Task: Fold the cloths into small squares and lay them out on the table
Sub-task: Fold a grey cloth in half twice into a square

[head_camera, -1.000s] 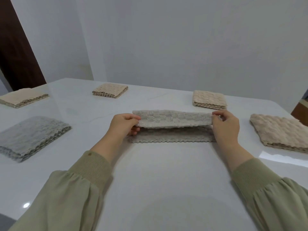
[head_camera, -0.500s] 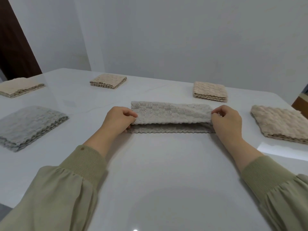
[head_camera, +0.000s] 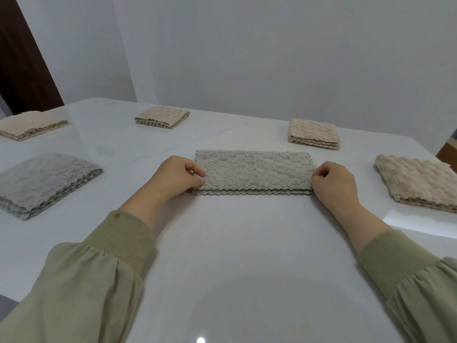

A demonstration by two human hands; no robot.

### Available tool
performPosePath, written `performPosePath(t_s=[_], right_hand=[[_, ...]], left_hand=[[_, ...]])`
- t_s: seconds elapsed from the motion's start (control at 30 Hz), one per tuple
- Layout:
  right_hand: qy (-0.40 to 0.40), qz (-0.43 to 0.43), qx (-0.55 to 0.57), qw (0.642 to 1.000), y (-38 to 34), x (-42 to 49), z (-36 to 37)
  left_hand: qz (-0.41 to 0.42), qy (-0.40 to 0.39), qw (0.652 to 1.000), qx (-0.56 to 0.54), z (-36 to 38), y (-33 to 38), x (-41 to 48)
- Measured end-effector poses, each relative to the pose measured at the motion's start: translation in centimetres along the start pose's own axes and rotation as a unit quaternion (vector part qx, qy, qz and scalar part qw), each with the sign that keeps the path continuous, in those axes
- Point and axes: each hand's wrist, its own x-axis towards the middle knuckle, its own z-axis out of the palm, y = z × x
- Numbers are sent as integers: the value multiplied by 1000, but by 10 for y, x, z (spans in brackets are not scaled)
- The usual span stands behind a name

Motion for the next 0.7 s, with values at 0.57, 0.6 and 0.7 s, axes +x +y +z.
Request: performPosePath(t_s=[0.57, 0.6, 0.7], right_hand=[[-6, -58, -152, 987, 0, 2, 4], [19, -87, -171, 981, -1, 1, 5], [92, -165, -142, 972, -11, -3, 7]], left_hand=[[22, -6, 992, 122, 1, 5, -4], [20, 10, 989, 145, 2, 6, -4], [79, 130, 964, 216, 12, 8, -1]])
